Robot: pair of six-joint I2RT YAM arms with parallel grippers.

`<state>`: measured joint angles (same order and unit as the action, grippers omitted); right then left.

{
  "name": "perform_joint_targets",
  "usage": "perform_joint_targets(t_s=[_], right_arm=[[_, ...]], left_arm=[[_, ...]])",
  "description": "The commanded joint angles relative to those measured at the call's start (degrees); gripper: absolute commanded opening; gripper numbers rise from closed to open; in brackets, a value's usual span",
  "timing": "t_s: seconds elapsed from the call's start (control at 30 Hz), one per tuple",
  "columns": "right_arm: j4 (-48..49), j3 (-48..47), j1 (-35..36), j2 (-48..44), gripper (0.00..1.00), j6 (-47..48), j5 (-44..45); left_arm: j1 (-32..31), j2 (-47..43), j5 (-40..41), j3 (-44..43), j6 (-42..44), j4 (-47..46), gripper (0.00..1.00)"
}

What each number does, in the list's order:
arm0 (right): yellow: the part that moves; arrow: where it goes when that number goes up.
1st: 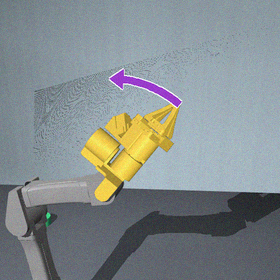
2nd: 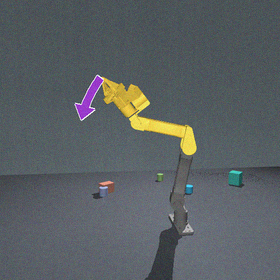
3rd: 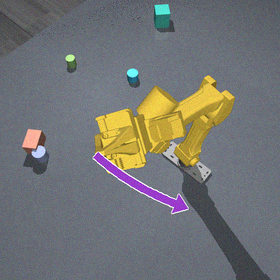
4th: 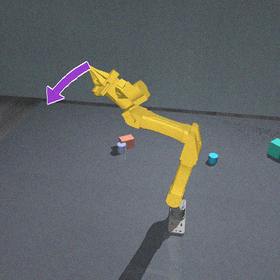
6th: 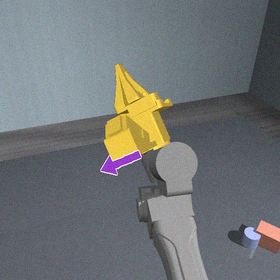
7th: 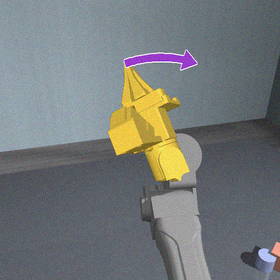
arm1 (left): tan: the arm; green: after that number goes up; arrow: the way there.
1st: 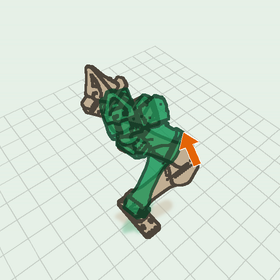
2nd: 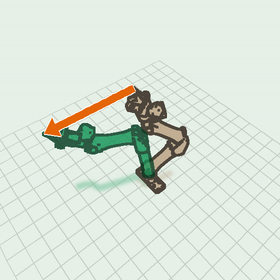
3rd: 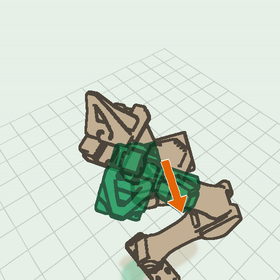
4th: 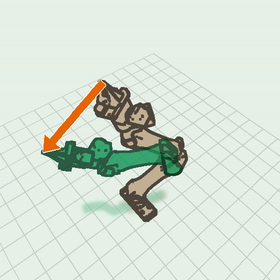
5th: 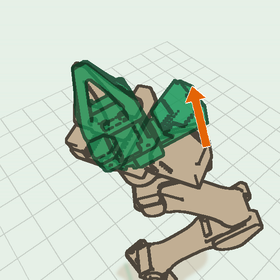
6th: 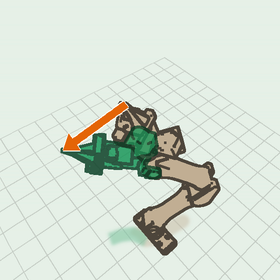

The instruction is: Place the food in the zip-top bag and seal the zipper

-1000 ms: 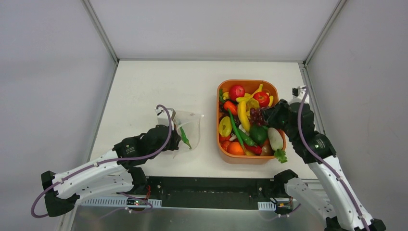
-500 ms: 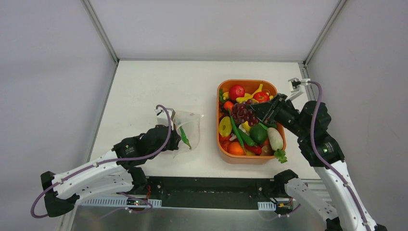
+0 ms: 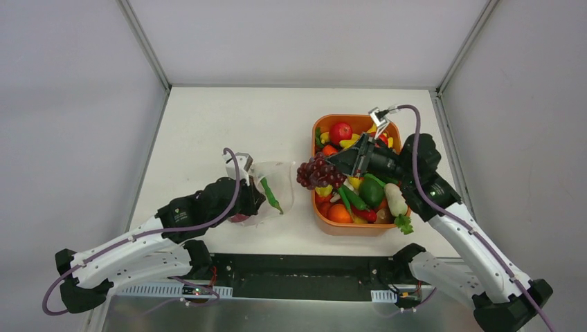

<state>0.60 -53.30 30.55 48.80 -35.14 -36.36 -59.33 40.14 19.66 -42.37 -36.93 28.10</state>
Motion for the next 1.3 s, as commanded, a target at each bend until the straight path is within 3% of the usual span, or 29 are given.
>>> perform_joint_targets(t_s=[0.0, 0.2, 0.5, 0.73, 0.93, 1.07, 1.27], right_arm=[[7.7, 0.0, 5.9, 2.9, 0.05, -0.1, 0.8], [8.8, -0.6, 13.4, 8.8, 0.05, 2.8, 6.7], [7.1, 0.0, 16.7, 19.1, 0.04, 9.6, 13.0], [5.0, -1.4, 24.2, 21.4, 0.05, 23.5, 30.8], [0.7, -4.7, 30.7, 25.5, 0.14, 33.5, 42.0], [-0.3, -7.6, 32.5, 28.2, 0.29, 32.8, 43.3], [-0.9, -9.4, 32.6, 28.9, 0.28, 24.8, 45.0]], left_arm=[[-0.7, 0.8, -3.9, -2.9, -0.8, -5.1, 0.00], [-0.7, 1.9, -6.3, -2.8, -2.4, -8.7, 0.00], [-0.7, -1.7, -7.6, -1.6, -2.7, -9.1, 0.00], [-0.7, -4.7, -4.4, -1.5, -2.7, -5.8, 0.00], [-0.7, -5.3, -2.9, -2.3, -2.5, -4.2, 0.00], [-0.7, -4.5, -1.8, -3.3, -2.7, -2.0, 0.00], [-0.7, -2.8, 2.2, -6.4, -2.6, 6.7, 0.00]])
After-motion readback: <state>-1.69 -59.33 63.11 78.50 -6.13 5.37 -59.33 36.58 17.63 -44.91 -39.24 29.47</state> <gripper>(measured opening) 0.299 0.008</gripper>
